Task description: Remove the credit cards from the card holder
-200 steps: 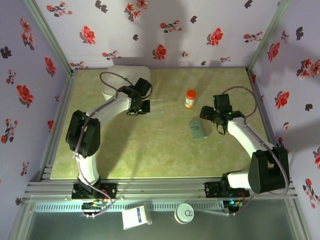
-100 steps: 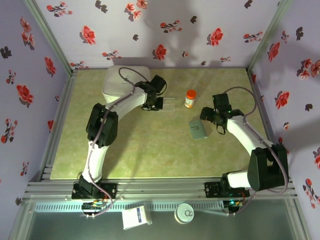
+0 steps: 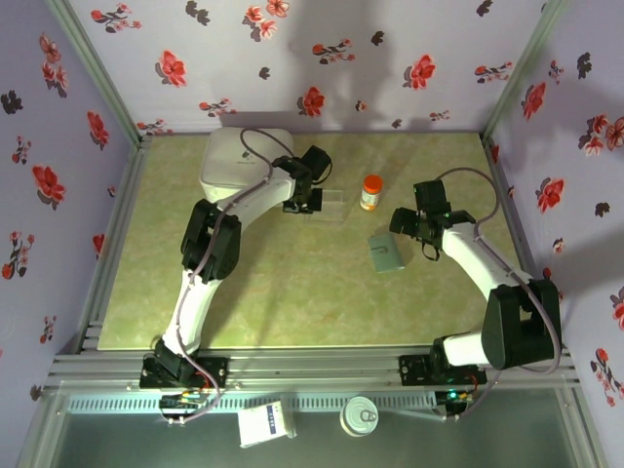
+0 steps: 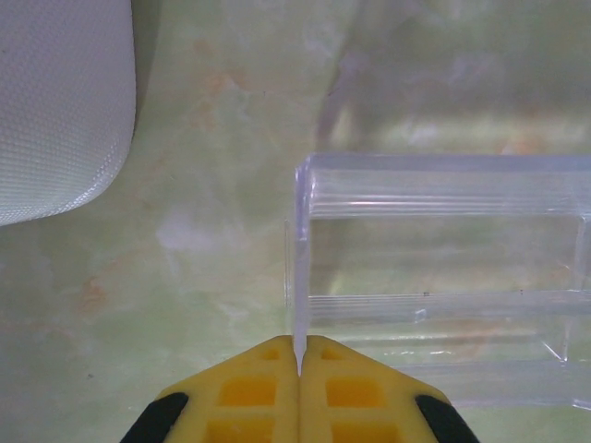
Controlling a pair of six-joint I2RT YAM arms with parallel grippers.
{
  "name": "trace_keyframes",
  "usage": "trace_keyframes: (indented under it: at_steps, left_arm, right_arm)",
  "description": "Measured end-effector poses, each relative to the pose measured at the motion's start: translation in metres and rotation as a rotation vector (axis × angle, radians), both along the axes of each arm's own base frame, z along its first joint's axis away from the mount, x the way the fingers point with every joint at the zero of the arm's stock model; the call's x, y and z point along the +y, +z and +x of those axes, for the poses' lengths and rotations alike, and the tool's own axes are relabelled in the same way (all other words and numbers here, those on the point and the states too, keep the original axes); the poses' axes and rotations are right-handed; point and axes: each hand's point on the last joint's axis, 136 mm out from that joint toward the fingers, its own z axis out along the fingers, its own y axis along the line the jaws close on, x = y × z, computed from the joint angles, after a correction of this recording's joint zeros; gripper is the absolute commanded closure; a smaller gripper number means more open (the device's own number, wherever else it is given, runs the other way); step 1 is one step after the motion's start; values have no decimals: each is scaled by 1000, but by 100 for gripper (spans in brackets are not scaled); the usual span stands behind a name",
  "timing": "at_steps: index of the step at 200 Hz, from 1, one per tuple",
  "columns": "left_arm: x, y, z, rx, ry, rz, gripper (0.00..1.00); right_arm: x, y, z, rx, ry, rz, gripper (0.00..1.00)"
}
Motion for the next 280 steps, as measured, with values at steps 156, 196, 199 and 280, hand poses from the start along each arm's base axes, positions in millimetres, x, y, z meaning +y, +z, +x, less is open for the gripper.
trace_keyframes:
  at_steps: [156,196,199,280]
  left_arm:
    - [-11,-11,-2,30,32,-67,84]
    - [-11,-12,-2,31,32,-67,79]
    - [-11,-12,-2,31,32,-66,79]
    - [-8,44,-7,-54,24,-145,69]
  right_arm:
    - [0,-1,0,4,-13,8,11]
    - [3,-1,-2,10,-12,22,10]
    - [3,-1,-2,12,-10,26,10]
    - [22,-28,-9,84,7,115,7]
